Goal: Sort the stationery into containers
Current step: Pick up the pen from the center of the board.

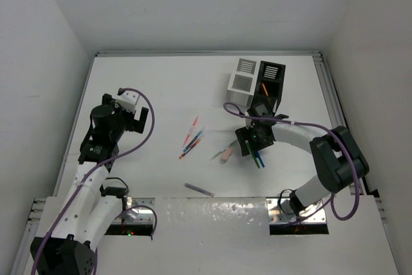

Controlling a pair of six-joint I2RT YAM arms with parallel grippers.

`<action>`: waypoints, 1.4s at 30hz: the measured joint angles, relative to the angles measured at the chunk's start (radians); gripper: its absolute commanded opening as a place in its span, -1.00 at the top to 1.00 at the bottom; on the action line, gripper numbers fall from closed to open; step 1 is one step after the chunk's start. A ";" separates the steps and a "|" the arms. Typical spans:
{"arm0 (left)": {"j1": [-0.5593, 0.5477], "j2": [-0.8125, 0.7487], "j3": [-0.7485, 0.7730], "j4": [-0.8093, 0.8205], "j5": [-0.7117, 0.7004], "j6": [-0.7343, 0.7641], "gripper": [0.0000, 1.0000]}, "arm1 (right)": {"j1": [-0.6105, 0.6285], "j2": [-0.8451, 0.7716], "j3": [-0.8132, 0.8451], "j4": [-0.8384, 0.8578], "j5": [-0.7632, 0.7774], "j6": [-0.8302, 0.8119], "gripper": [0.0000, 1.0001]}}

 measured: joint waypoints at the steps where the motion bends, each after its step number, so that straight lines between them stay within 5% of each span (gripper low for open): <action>1: 0.000 0.000 0.000 0.000 0.000 0.000 -0.99 | 0.000 0.000 -0.002 0.003 0.005 0.002 -0.36; 13: 0.000 0.007 0.000 0.014 -0.030 0.018 -0.99 | -0.001 -0.003 -0.019 0.014 0.087 0.062 0.83; 21: 0.000 0.007 0.000 0.019 -0.041 0.030 -0.99 | 0.000 -0.010 -0.021 0.017 0.080 0.061 1.00; 42: 0.000 0.007 0.000 0.020 -0.044 0.031 -0.99 | 0.013 -0.113 -0.020 -0.047 0.107 0.024 1.00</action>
